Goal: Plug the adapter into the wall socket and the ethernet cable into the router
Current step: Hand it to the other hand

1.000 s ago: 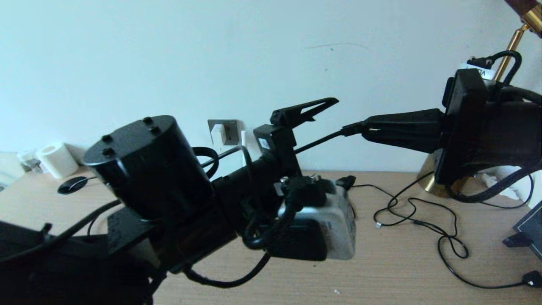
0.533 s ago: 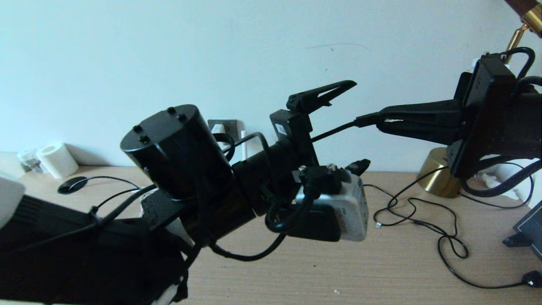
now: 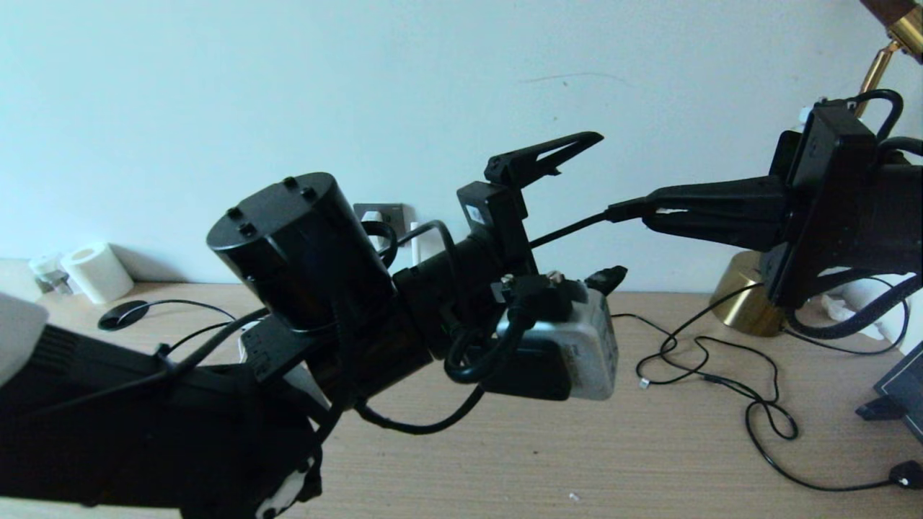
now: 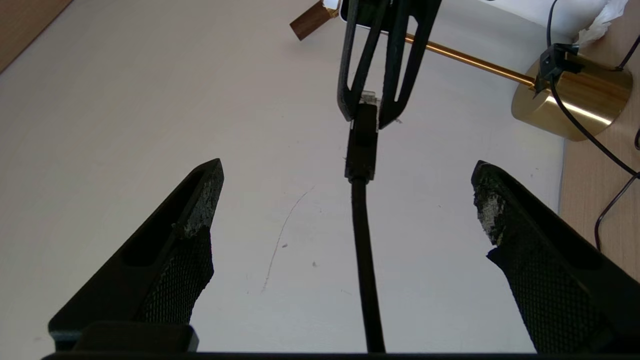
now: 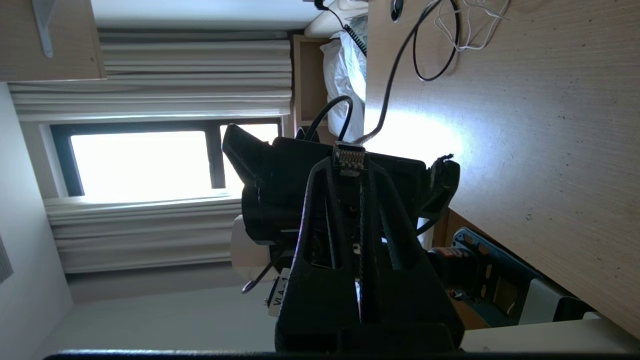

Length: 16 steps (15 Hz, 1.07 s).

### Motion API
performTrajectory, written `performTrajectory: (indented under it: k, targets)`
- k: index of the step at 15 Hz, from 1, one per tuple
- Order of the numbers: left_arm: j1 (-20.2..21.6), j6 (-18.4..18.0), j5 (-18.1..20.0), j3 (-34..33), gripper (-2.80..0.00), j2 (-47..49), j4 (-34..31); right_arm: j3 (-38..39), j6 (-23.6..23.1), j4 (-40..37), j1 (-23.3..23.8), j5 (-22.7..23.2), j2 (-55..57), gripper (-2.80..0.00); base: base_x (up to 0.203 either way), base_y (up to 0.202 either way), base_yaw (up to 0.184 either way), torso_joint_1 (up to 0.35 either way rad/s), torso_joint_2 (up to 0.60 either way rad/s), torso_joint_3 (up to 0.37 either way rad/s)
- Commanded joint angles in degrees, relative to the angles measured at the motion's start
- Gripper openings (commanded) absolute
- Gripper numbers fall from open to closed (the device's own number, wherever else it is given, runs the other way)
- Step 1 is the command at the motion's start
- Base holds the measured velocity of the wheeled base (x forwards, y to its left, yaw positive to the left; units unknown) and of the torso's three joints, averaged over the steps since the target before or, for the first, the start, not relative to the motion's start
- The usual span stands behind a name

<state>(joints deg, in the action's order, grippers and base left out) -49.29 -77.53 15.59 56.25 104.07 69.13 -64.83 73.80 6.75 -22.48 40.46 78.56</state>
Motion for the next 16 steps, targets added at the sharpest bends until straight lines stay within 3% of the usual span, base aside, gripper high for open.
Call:
performTrajectory:
  k: [1,14,15,16]
  targets:
    - [0.0,-0.4,0.1,0.1,0.0,-0.2,0.4,0.1,0.4,0.1,0.0,0.3,0.2,-2.8,0.0,0.0,0.0,0.0,0.0,0.0]
    - [-0.6,-0.3,0.1,0.0,0.0,0.3,0.3,0.2,0.4,0.1,-0.2,2.1,0.1,-2.8,0.0,0.0,0.0,0.0,0.0,0.0]
    - [-0.6,-0.3,0.1,0.0,-2.8,0.5,0.4,0.2,0.4,0.1,-0.2,2.1,0.0,-2.8,0.0,0.0,0.0,0.0,0.0,0.0]
    - [-0.6,-0.3,0.1,0.1,-2.8,0.6,0.4,0.2,0.4,0.1,-0.2,2.1,0.0,-2.8,0.0,0.0,0.0,0.0,0.0,0.0]
